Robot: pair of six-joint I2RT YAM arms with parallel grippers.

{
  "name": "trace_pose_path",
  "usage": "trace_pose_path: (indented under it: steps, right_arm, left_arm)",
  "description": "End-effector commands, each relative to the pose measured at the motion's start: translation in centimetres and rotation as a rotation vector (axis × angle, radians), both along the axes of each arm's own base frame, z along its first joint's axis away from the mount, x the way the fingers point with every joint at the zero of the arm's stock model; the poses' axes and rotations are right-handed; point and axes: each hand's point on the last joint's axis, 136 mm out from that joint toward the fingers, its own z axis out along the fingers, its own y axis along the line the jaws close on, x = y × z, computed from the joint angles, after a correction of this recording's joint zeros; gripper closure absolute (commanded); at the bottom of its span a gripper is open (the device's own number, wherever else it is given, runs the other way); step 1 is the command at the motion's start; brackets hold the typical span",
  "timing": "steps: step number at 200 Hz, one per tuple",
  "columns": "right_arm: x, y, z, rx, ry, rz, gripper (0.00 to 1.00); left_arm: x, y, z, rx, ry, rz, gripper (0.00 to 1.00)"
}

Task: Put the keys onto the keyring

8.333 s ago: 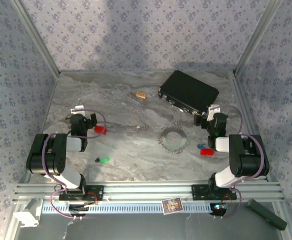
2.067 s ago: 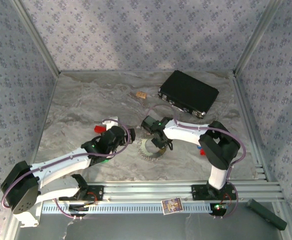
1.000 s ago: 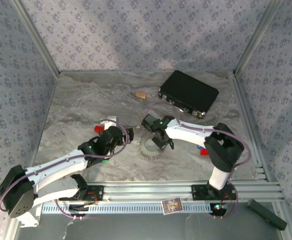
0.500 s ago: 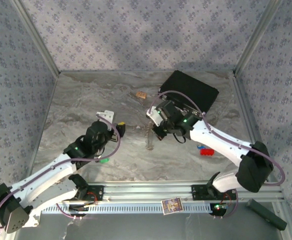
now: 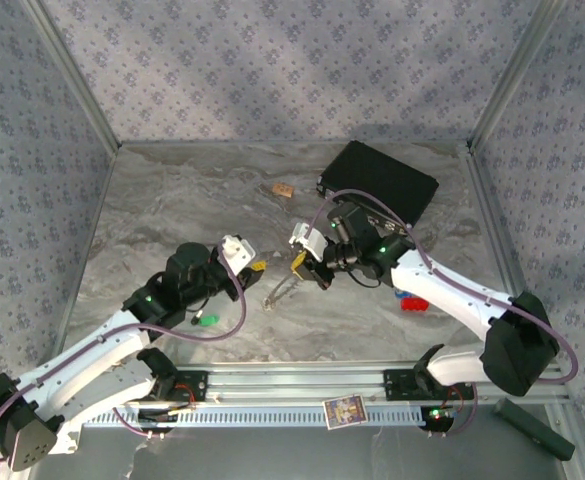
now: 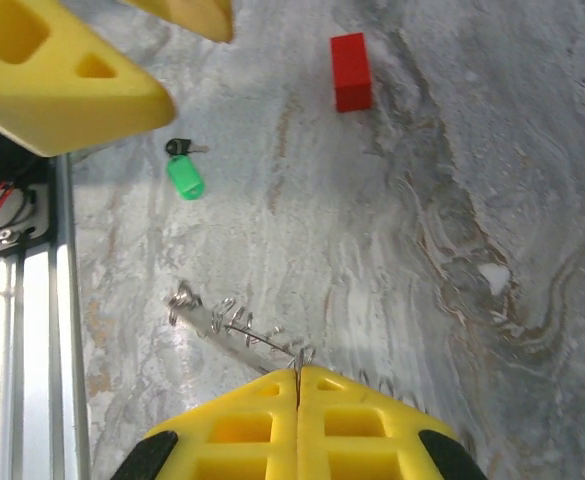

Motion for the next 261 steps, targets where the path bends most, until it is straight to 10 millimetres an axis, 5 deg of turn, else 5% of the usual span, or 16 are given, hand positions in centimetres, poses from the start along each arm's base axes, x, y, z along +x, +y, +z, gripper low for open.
trace_pose_path:
  steps: [1,97,181,261]
  right_arm:
    - [-1.1,0.4,2.5,0.09,-0.088,0.093,1.0]
    - [-3.1,0.4,3.9,0.169,-0.14,0.183,1.0]
    - [-3.7,1.4,4.0,0.171,-0.153,0.216,1.0]
    - [-3.9,2.1,4.0,0.173,-0.15,0.22,1.0]
  left_arm:
    - [-1.1,-1.3,0.7,0.01,-0.076,-0.131,0.73]
    - [-3.1,-4.6,-1.1,-0.022,0.002,-0.363,0.75]
    - [-4.2,-5.2,-1.9,-0.041,0.044,-0.437,0.78]
    - [-4.5,-5.2,-1.7,-0.047,0.039,-0.448,1.0]
